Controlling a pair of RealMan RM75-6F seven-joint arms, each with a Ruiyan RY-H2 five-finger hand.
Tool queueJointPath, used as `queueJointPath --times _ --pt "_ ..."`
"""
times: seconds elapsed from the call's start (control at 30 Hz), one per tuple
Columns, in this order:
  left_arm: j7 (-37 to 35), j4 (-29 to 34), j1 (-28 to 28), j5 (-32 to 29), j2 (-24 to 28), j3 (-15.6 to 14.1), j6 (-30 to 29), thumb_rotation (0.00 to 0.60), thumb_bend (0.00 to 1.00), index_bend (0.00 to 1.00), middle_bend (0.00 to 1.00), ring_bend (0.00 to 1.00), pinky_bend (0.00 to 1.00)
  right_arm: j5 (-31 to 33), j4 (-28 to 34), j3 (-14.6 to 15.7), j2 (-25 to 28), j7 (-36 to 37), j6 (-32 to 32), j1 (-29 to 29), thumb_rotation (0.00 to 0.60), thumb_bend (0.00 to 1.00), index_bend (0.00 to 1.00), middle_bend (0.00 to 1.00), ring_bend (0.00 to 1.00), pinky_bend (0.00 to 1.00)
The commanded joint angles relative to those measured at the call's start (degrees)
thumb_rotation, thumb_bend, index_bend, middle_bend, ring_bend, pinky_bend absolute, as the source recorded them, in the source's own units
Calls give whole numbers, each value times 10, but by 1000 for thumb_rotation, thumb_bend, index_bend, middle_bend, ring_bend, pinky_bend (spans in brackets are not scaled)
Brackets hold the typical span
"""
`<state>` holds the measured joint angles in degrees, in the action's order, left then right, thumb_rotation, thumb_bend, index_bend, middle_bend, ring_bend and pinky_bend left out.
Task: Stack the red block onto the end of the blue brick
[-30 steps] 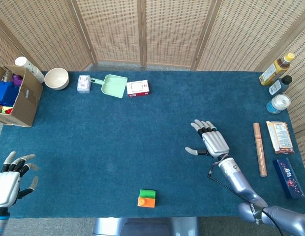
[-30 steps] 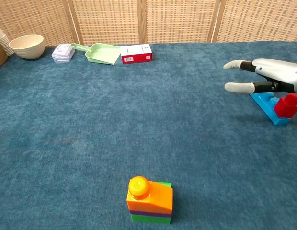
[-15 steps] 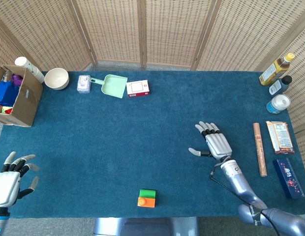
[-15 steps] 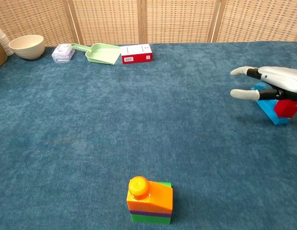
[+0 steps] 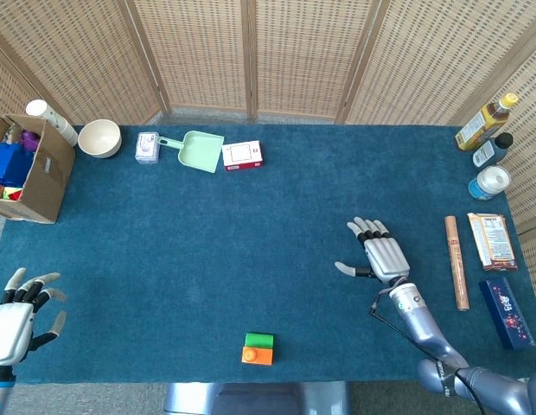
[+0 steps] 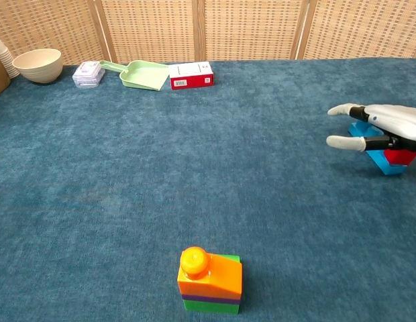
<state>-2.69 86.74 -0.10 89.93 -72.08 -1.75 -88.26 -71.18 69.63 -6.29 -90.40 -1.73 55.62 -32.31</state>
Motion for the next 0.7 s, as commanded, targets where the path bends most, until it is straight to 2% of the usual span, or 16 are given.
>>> queueJointPath --times 0.03,0.7 --pt "0 0 0 0 0 0 0 600 468 449 245 228 25 -2 -5 0 -3 2 -1 1 64 92 0 0 0 0" --pt "-11 -10 4 -2 -2 -1 -1 600 468 449 245 228 25 -5 -24 -9 -13 7 -6 5 65 93 0 0 0 0"
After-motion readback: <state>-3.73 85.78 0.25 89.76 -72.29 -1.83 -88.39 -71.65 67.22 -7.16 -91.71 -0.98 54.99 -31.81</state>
